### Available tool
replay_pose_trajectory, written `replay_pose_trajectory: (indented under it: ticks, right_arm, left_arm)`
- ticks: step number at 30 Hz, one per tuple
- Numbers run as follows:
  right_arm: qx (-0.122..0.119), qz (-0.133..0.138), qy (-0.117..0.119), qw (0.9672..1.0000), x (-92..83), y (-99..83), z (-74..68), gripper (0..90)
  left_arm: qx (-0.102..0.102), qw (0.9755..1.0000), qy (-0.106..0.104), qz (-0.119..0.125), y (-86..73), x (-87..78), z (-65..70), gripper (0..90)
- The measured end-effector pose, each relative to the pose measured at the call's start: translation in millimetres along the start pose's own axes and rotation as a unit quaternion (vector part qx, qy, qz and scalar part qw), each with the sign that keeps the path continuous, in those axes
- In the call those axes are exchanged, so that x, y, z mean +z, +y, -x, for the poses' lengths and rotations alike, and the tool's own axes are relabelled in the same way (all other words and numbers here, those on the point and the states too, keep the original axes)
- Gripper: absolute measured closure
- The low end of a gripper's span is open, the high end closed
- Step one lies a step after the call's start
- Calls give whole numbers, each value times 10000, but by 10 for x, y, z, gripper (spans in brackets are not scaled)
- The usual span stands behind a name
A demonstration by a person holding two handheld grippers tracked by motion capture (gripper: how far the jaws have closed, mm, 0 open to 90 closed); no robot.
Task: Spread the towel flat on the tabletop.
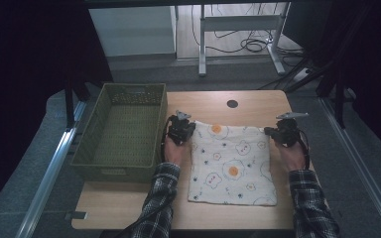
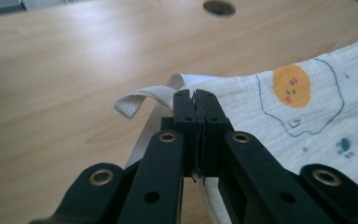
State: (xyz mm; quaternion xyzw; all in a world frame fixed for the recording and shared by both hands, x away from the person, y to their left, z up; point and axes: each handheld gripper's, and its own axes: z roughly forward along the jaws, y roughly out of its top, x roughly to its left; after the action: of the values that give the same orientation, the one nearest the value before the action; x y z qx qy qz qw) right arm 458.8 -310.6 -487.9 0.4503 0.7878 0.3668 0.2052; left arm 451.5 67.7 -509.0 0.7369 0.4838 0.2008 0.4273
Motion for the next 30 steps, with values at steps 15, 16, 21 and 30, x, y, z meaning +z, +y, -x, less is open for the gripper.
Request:
replay_pose_trajectory:
  ticks: [15,16,21,30]
  right_arm:
    - [-101,528,141,9985,-576,214,-61,875]
    - [-118,519,148,9985,-600,199,-70,875]
    - [-161,492,221,9984,-685,112,-132,875]
    - [-231,391,355,9983,-831,-65,-254,874]
  left_arm:
    - [303,9984,-35,468,171,-458,213,874]
    - [331,9983,-32,475,158,-477,231,874]
    - [518,9977,-22,429,84,-550,317,874]
    - [667,9972,-104,332,-84,-668,432,873]
